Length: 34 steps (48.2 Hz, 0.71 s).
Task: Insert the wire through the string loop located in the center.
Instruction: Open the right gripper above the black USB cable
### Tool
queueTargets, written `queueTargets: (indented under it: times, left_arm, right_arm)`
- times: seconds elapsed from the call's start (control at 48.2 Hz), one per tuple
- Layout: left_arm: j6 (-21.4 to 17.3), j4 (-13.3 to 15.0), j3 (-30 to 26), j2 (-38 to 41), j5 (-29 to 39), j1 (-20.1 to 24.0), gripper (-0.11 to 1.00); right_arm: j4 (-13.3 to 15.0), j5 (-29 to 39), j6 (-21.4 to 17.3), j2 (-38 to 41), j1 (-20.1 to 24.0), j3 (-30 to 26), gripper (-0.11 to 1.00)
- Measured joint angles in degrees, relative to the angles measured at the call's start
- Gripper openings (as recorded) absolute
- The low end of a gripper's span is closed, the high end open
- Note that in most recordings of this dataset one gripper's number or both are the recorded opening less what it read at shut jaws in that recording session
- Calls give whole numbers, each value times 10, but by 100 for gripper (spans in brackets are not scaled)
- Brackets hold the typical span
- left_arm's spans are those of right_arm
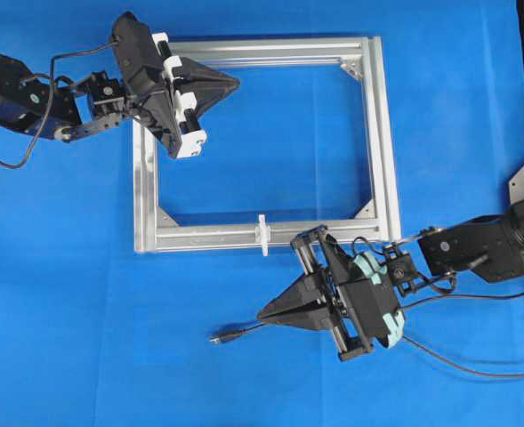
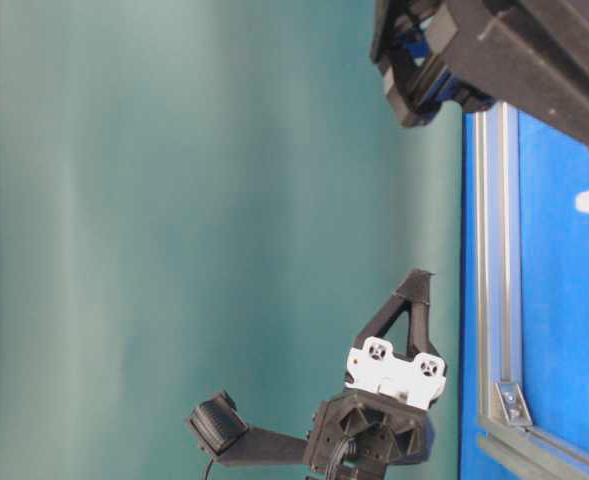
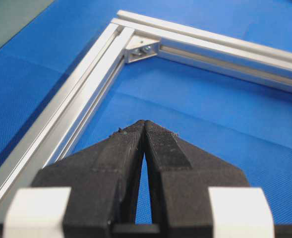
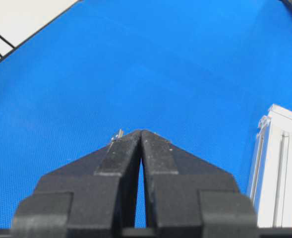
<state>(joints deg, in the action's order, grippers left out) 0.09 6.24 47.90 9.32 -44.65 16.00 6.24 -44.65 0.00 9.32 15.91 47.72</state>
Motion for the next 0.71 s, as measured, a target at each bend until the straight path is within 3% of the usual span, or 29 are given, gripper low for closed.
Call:
queueTargets:
  times: [0.104, 0.561, 0.623, 0.706]
  left_arm:
    - [-2, -7, 0, -6, 19, -3, 0]
    - [-3, -10, 0, -9, 36, -6, 0]
    - [-3, -10, 0, -9, 36, -6, 0]
    - [-3, -11, 0, -9, 35, -6, 0]
  right_arm:
    - [0, 8, 4, -11, 0, 0, -5]
    - [0, 68, -24, -25, -1, -17, -4]
    - [0, 69, -28, -25, -2, -16, 0]
    - [0, 72, -33, -24, -1, -17, 13]
